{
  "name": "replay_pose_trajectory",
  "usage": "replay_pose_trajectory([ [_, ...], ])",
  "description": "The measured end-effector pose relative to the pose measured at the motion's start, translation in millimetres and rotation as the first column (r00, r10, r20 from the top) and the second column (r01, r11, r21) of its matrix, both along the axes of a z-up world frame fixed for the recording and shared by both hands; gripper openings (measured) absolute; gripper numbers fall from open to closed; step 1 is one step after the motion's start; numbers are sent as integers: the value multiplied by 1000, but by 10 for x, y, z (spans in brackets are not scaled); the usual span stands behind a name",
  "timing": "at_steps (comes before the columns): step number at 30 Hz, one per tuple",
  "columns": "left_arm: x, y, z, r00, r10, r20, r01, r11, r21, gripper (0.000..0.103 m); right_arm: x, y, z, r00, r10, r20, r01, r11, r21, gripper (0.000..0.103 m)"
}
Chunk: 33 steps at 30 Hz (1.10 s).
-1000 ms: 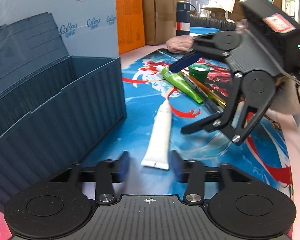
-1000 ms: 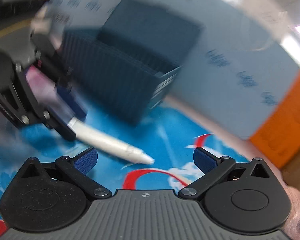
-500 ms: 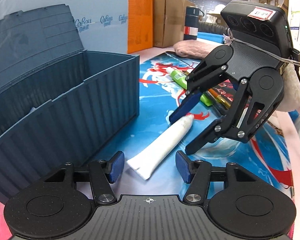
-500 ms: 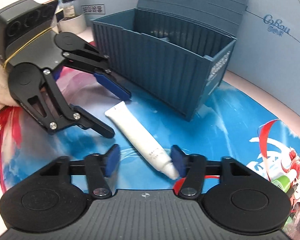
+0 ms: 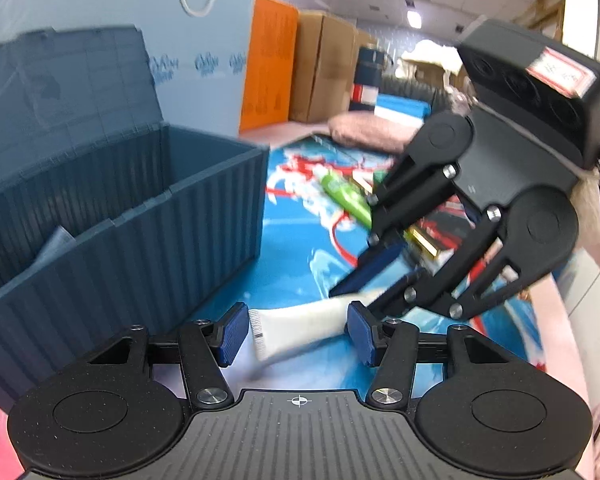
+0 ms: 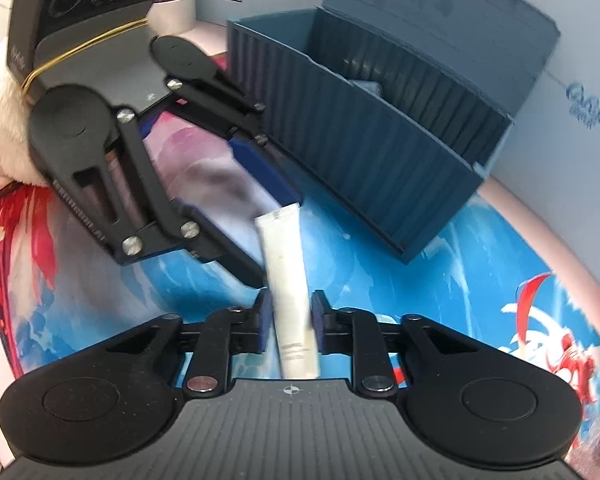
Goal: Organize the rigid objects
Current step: 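Close the right tool on the white tube and lift it, then carry the white tube into the blue box with the right tool and release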
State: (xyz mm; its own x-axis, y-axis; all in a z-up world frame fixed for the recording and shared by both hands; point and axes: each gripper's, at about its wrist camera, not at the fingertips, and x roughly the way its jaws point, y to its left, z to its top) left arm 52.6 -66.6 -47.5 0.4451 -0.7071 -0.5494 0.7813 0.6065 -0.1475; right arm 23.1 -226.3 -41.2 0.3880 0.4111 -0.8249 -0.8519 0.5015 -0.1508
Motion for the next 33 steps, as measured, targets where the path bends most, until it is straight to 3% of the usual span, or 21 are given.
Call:
replay_pose_trajectory([
  [6,-44,255,262,998,50,24,-46,988,-147,54,-215,88,340,991,-30,129,27,999,18,13],
  [10,-76,460,426,993,118,29,-108,964,-243,55,-338,209,557,963,-44,265,46,999,0,12],
  [13,-77,605,484,988,157,1,-148,937,-316,55,-389,334,693,912,-68,403,80,997,-13,12],
  [17,-40,729,543,978,208,-30,-204,909,-365,56,-351,524,785,818,-75,570,116,993,-36,12],
  [21,-20,896,575,966,250,-58,-252,877,-409,56,-231,731,776,738,-18,675,107,990,-92,12],
  [24,1,1032,576,950,293,-107,-308,834,-458,61,-110,857,714,692,59,719,88,982,-165,12],
  [29,82,1280,550,917,353,-185,-397,762,-512,61,191,1021,632,711,140,689,46,969,-245,12],
  [33,137,1473,518,894,381,-235,-446,714,-540,65,385,1193,502,755,225,616,7,937,-350,12],
])
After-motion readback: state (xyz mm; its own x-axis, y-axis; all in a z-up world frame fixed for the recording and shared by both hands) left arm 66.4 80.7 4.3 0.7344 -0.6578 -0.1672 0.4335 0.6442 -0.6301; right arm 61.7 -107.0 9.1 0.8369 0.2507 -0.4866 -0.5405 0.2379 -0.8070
